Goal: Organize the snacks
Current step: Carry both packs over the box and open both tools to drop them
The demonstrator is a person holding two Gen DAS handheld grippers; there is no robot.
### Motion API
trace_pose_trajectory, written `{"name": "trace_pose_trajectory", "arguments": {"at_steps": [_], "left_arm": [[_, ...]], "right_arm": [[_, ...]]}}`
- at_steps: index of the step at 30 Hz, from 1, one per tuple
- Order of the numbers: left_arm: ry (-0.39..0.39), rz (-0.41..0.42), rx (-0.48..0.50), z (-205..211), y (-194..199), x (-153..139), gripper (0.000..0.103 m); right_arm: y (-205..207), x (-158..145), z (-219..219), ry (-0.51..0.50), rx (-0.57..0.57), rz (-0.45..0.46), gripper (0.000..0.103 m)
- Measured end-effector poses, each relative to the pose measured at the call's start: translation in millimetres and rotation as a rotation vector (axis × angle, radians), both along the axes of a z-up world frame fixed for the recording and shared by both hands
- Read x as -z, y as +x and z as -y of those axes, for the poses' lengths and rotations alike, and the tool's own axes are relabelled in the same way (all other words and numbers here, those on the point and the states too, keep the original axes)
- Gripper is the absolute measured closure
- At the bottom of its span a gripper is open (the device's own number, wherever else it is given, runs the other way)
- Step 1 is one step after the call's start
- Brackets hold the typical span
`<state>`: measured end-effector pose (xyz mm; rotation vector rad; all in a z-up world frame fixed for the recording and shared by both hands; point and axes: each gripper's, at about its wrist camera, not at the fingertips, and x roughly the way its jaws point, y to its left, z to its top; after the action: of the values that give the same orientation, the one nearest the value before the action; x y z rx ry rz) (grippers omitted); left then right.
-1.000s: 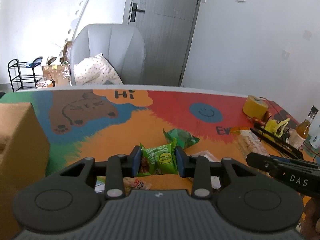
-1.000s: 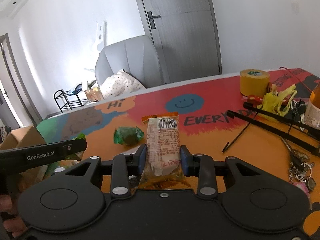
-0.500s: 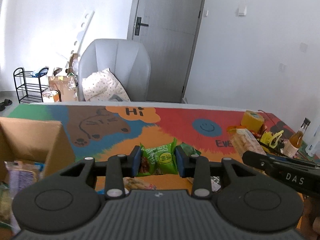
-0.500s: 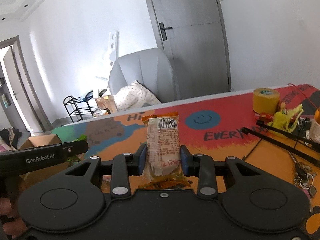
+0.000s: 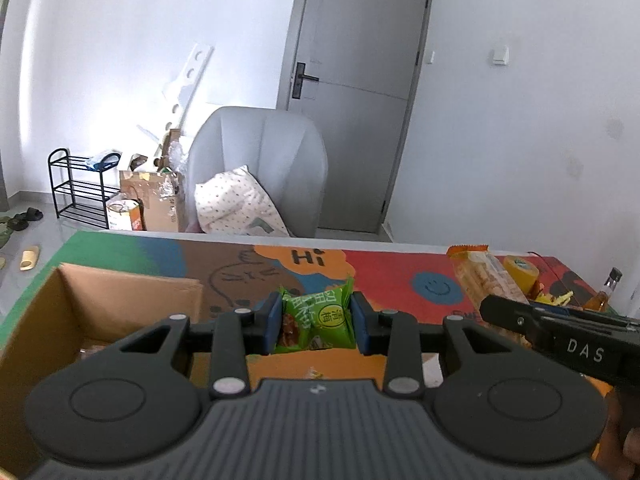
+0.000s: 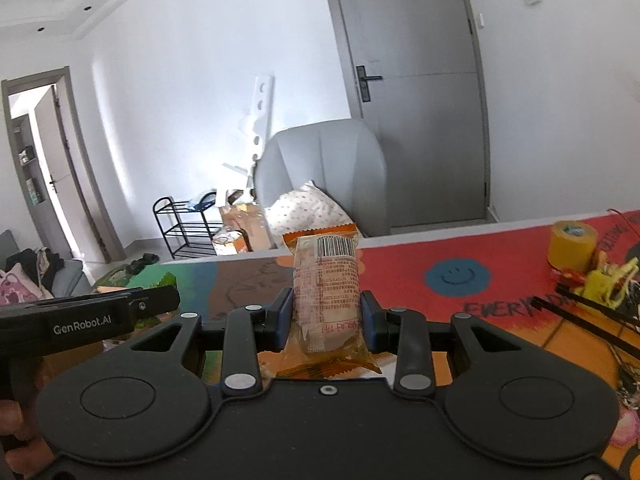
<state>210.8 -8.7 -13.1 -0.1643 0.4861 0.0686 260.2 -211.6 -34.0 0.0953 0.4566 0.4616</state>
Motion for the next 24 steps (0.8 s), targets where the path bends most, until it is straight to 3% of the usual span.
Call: {"name": "trace_pose_trajectory", "arguments": {"at_steps": [24], "left_arm": [[-0.014,0.014,-0.13,-71.6,-28.3,-10.8,0.068]], "right_arm": [[-5.4,-9.9,-74.2,-0.014,-0.148,0.021,0.07]]}}
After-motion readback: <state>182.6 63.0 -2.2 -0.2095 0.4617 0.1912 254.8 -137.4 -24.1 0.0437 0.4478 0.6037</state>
